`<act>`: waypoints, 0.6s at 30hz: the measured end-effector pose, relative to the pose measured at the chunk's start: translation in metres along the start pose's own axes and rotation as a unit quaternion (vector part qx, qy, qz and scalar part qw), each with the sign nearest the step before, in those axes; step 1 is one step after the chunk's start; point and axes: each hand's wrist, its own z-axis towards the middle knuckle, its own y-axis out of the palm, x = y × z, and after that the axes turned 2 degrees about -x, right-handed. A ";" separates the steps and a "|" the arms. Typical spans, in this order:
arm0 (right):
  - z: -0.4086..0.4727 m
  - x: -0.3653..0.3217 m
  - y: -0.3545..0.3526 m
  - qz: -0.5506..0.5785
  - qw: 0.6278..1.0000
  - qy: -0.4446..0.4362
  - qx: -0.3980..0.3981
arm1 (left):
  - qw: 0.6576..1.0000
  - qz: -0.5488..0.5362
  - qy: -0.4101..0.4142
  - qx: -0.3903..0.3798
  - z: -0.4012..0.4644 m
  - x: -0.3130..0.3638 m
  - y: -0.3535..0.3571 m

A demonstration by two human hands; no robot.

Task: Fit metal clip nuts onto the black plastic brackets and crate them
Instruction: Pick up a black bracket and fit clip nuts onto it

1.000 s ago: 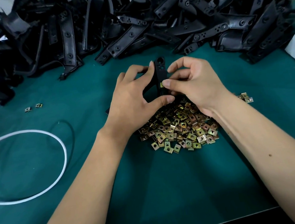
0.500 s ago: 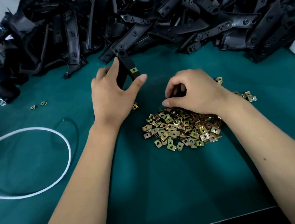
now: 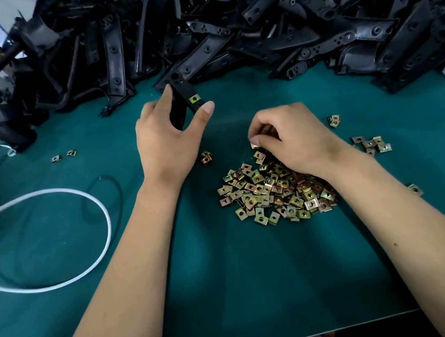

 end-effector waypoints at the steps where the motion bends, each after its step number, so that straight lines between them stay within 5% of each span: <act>1: 0.000 -0.001 0.000 0.007 1.000 0.002 0.007 | 1.000 -0.003 0.000 0.000 0.000 0.000 0.000; 18: 0.000 -0.006 -0.003 0.006 1.000 0.015 0.005 | 0.998 -0.015 0.049 -0.046 -0.004 0.003 0.005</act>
